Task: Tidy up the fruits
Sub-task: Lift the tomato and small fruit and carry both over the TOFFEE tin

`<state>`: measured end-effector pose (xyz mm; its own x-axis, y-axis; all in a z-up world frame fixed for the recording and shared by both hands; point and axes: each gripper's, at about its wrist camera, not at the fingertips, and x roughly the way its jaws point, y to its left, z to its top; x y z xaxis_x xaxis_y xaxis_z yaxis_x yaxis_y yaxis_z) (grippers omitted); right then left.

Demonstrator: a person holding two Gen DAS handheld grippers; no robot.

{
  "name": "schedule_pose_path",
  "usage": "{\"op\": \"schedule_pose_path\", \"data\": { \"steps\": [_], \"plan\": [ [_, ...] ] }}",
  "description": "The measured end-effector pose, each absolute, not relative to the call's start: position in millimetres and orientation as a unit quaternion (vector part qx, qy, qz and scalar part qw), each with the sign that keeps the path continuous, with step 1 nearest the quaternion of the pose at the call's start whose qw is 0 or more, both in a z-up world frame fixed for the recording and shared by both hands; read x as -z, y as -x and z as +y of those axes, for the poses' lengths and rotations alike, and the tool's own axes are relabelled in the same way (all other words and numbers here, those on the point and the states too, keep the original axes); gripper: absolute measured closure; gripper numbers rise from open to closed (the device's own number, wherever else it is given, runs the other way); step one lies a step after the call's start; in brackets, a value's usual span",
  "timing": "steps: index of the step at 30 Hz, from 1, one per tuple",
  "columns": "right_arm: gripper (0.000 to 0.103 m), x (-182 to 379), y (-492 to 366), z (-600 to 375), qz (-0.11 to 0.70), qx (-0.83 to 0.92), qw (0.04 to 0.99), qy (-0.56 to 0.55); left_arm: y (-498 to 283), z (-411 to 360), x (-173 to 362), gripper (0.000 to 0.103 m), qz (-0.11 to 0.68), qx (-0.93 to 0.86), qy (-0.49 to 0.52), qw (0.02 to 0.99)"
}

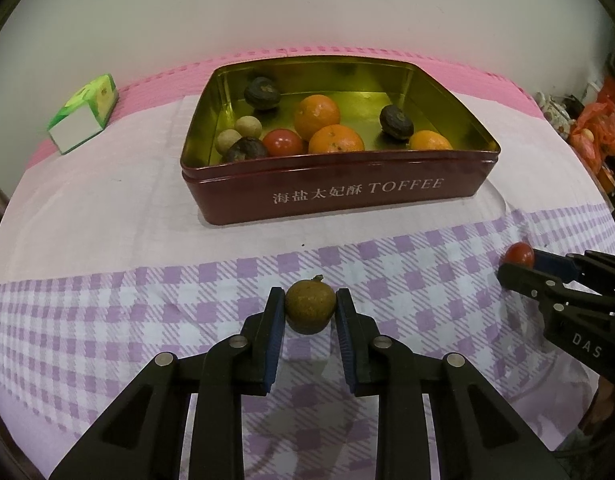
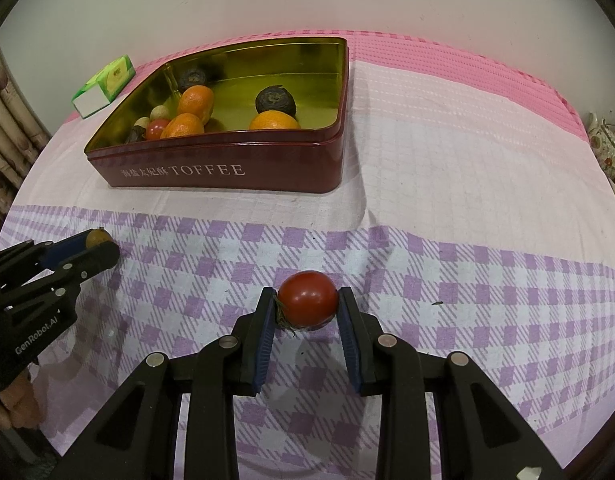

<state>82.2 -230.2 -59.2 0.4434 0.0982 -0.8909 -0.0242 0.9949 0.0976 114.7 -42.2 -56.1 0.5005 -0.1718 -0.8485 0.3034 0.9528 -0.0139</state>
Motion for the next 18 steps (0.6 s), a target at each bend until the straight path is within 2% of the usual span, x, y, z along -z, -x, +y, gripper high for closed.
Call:
{"op": "schedule_pose_path", "data": {
  "steps": [18],
  "plan": [
    [0.075, 54.5, -84.2, -228.2, 0.527, -0.044, 0.848, -0.037, -116.7, -42.2, 52.9, 0.077, 0.478, 0.122, -0.073, 0.867]
  ]
}}
